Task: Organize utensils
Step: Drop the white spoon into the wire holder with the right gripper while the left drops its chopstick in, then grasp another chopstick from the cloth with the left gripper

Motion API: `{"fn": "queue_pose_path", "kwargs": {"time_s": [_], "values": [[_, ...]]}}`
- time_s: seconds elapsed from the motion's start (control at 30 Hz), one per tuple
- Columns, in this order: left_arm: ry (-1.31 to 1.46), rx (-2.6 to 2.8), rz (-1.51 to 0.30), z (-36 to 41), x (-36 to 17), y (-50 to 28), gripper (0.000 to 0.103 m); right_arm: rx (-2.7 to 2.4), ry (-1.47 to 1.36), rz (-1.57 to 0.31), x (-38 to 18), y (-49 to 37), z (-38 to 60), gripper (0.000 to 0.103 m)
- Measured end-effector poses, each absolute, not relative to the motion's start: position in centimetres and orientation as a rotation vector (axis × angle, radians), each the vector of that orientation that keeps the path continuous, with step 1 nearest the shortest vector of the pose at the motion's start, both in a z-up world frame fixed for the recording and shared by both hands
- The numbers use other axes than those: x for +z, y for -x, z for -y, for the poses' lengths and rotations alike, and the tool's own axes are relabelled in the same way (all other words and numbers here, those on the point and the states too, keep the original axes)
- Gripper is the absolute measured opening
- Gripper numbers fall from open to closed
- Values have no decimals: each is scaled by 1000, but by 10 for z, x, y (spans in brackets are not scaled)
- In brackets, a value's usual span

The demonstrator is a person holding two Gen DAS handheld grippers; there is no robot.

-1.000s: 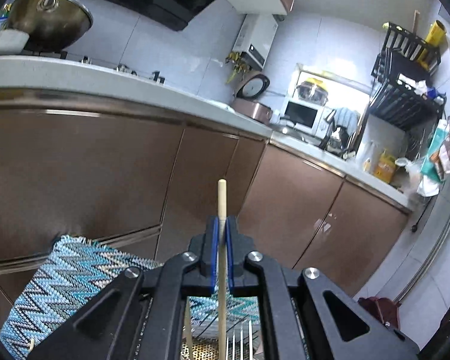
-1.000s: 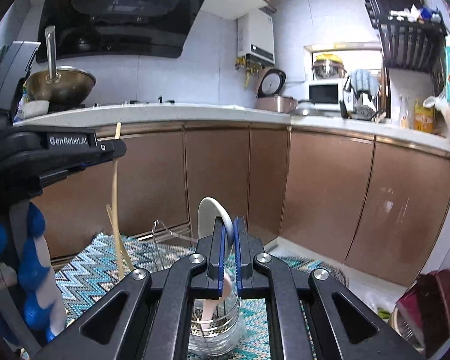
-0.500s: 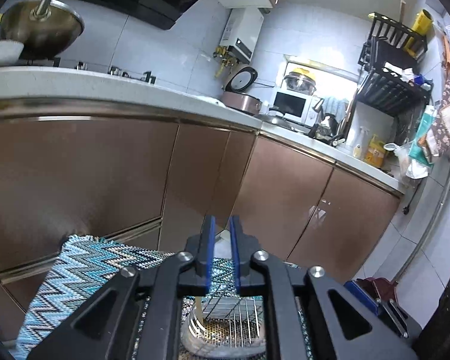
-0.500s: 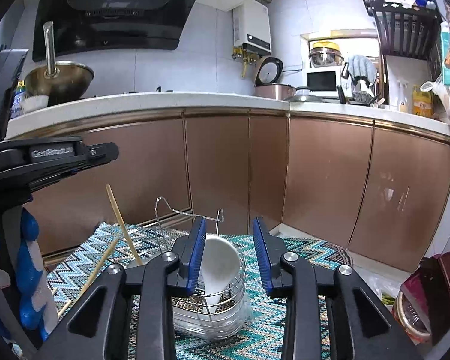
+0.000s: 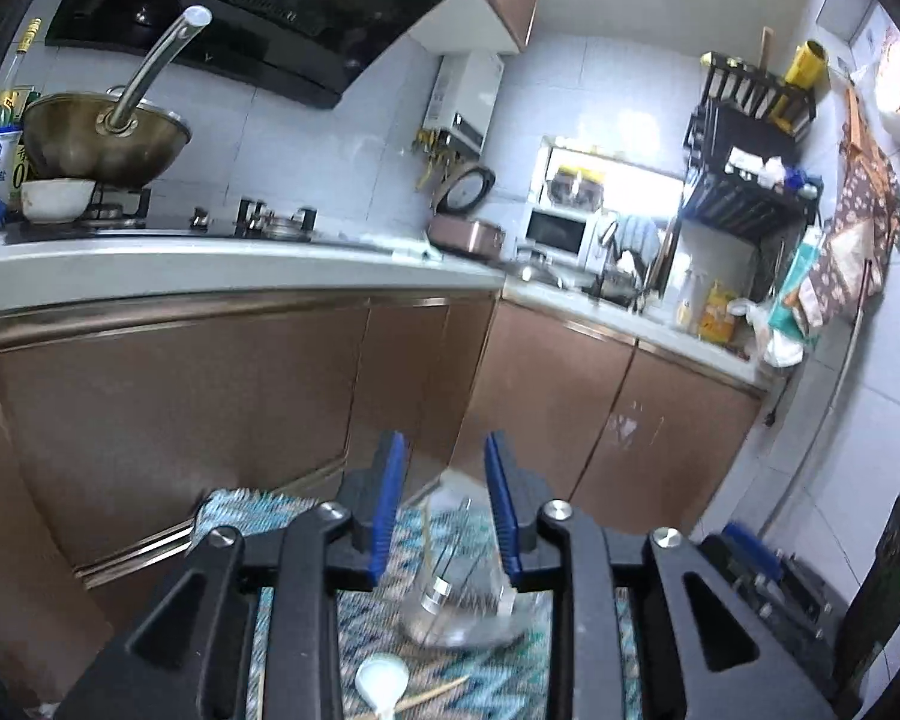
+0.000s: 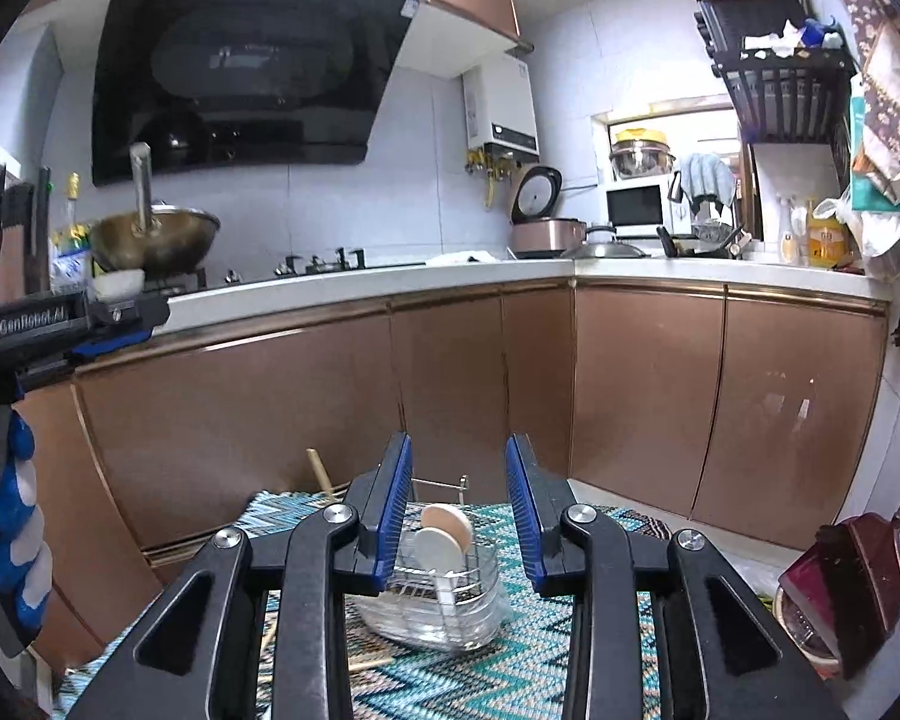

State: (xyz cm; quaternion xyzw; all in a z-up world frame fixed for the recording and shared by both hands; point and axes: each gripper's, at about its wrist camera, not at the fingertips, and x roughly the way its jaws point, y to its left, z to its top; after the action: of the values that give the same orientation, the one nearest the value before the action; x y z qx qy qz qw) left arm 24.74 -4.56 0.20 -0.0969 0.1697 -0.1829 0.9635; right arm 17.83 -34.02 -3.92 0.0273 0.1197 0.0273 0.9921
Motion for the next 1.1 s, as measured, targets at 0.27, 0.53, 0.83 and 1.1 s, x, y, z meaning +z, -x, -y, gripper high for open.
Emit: {"fn": "queue_pose_path", "kwargs": {"time_s": [0.27, 0.53, 0.83, 1.1], "values": [[-63, -477, -556, 49, -49, -229, 27, 99, -88, -261, -45, -145, 339, 43], [-386, -683, -816, 112, -148, -241, 27, 114, -157, -438, -114, -163, 360, 43], [-699, -848, -882, 165, -207, -258, 27, 91, -233, -578, -174, -190, 390, 43], [-747, -902, -974, 180, -236, -292, 27, 92, -245, -608, -193, -204, 403, 43]]}}
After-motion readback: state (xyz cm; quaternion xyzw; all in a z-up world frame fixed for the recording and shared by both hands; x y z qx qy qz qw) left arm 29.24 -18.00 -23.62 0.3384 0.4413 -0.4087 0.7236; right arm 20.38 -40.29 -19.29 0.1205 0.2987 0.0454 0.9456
